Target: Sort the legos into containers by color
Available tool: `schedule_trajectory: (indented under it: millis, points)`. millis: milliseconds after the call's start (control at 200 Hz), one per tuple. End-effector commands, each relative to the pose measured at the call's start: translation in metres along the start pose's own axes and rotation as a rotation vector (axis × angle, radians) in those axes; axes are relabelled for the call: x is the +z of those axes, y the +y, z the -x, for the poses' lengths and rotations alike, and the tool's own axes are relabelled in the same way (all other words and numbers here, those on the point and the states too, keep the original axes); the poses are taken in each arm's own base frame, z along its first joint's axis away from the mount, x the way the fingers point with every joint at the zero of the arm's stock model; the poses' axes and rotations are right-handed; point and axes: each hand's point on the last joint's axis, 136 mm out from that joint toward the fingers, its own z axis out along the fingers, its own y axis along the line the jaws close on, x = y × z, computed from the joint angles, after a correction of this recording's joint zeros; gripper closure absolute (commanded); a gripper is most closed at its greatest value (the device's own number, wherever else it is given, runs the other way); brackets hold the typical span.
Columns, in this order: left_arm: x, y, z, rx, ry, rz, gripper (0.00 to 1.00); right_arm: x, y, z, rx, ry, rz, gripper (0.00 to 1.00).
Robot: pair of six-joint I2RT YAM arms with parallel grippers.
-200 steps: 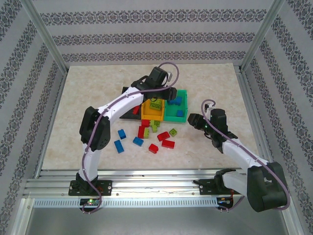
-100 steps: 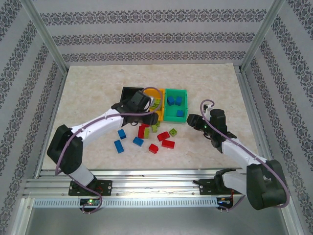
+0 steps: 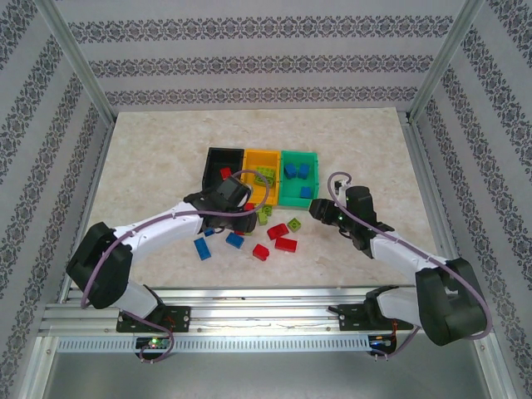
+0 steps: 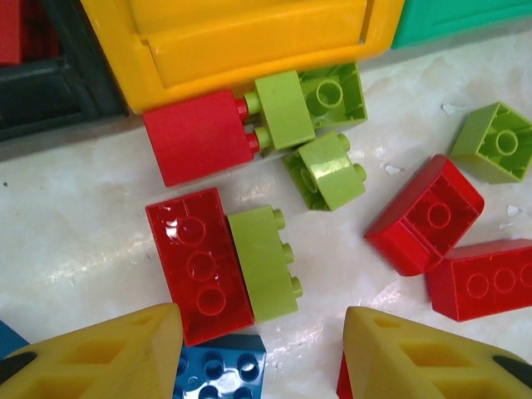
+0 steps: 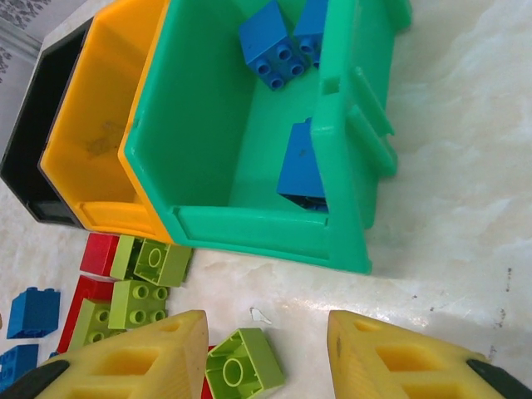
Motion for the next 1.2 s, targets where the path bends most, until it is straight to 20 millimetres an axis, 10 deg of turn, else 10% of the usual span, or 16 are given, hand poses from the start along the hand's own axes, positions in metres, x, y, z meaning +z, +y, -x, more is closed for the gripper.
schedule_trajectory:
  millis: [0, 345, 1194]
  points:
    - [0.002, -0.004, -0.009, 0.004, 0.013, 0.014, 0.47, 0.002, 0.011, 0.013, -0.042, -0.027, 0.013, 0.57]
    - [0.010, 0.032, -0.040, 0.021, 0.112, 0.246, 0.44, 0.006, 0.018, 0.009, -0.084, -0.018, 0.010, 0.57]
    - [0.045, 0.026, -0.008, -0.036, 0.098, 0.258, 0.40, 0.005, 0.026, 0.007, -0.110, -0.012, 0.020, 0.57]
